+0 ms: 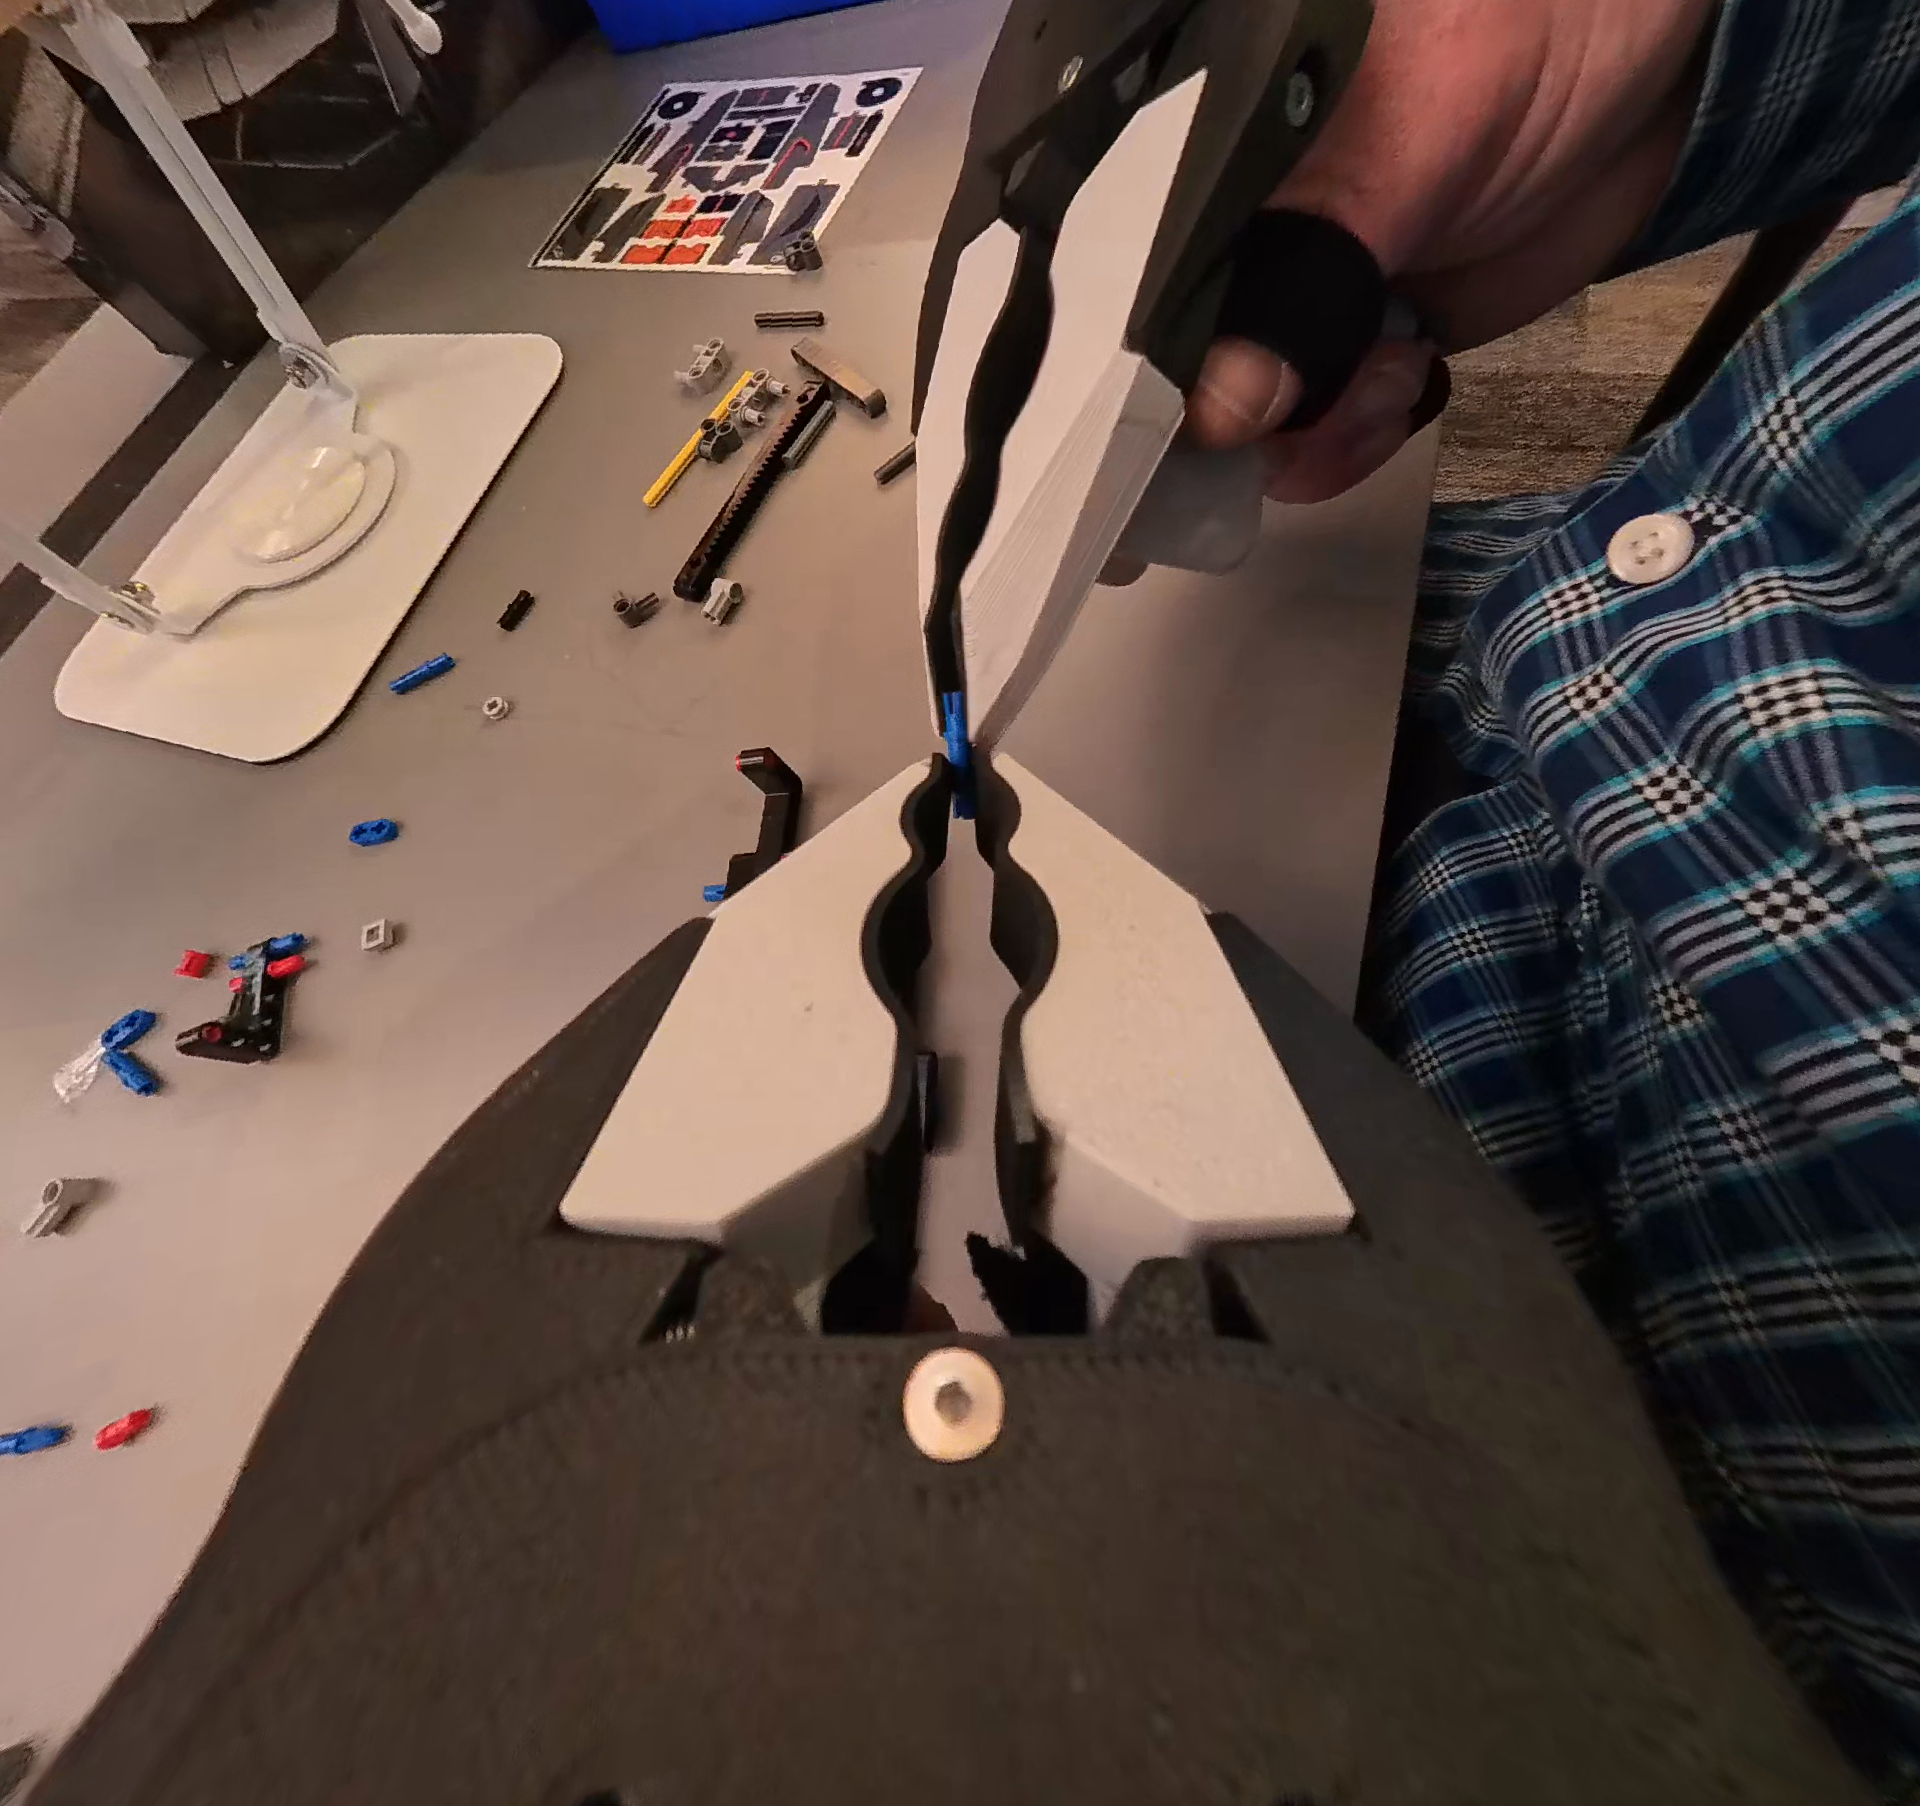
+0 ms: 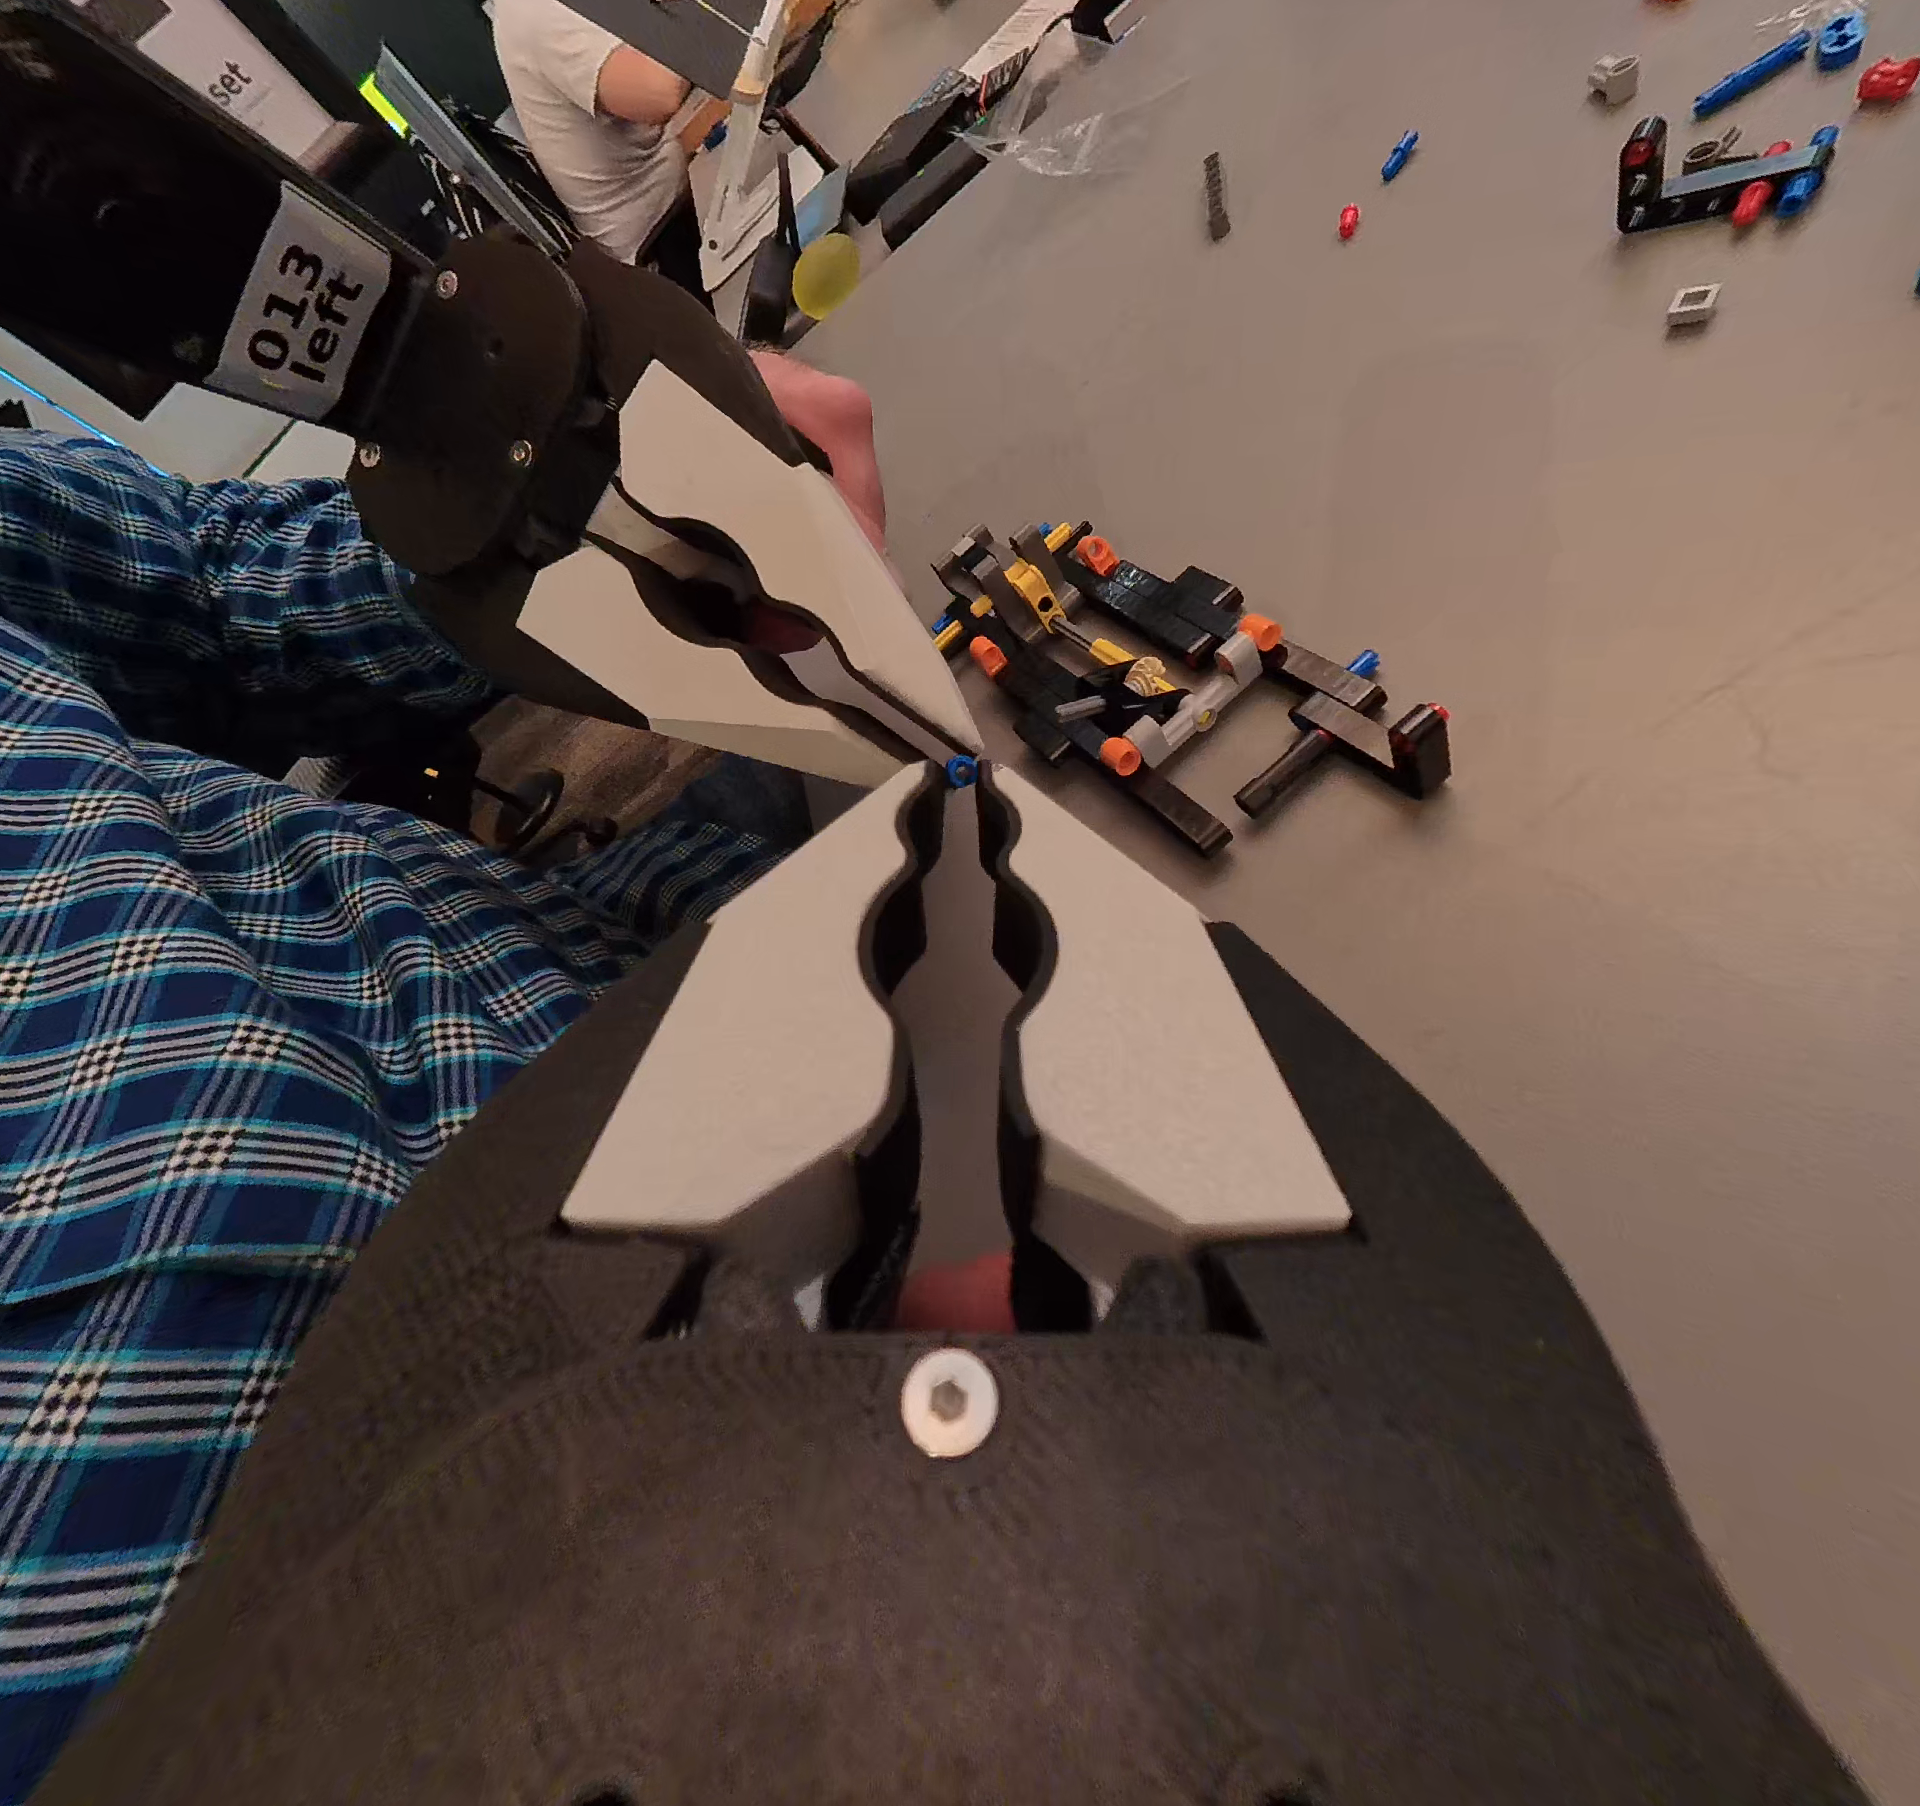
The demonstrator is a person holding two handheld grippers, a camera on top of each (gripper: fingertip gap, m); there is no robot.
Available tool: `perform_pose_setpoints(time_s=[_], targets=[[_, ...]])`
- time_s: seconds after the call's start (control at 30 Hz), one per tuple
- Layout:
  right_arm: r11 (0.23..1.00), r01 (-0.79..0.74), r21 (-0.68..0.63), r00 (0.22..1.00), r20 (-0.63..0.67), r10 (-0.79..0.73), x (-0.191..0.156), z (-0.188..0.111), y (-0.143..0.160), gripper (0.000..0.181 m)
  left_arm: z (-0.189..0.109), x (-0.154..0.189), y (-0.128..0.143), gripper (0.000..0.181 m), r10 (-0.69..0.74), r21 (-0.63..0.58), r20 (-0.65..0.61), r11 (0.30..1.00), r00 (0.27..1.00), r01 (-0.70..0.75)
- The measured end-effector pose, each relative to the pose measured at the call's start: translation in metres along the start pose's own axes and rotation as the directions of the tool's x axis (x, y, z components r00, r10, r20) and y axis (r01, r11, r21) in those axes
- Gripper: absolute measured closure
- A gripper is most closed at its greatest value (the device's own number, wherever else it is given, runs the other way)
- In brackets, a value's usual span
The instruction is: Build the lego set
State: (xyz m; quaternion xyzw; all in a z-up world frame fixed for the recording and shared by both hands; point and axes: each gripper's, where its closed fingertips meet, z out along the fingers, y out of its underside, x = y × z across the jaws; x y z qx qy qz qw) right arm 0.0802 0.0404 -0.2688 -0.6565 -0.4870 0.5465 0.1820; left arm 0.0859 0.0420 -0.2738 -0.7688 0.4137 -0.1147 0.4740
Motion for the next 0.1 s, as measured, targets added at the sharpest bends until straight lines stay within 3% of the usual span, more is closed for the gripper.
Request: perform_pose_setpoints(time_s=[0.03,0.1], targets=[[1.0,-0.001,-0.002,1.0,0.0,0.001,0.0004,-0.0003,0.0004,0.178,0.0004,0.0004,-0.0001,0.178,0.005,-0.001,0.001,1.0,1.0,-0.005],[1.0,0.005,-0.005,1.0,0.0,-0.005,0.0007,-0.0011,0.0009,0.179,0.0011,0.0008,-0.0002,0.178,0.013,-0.001,0.003,1.0,1.0,-0.013]])
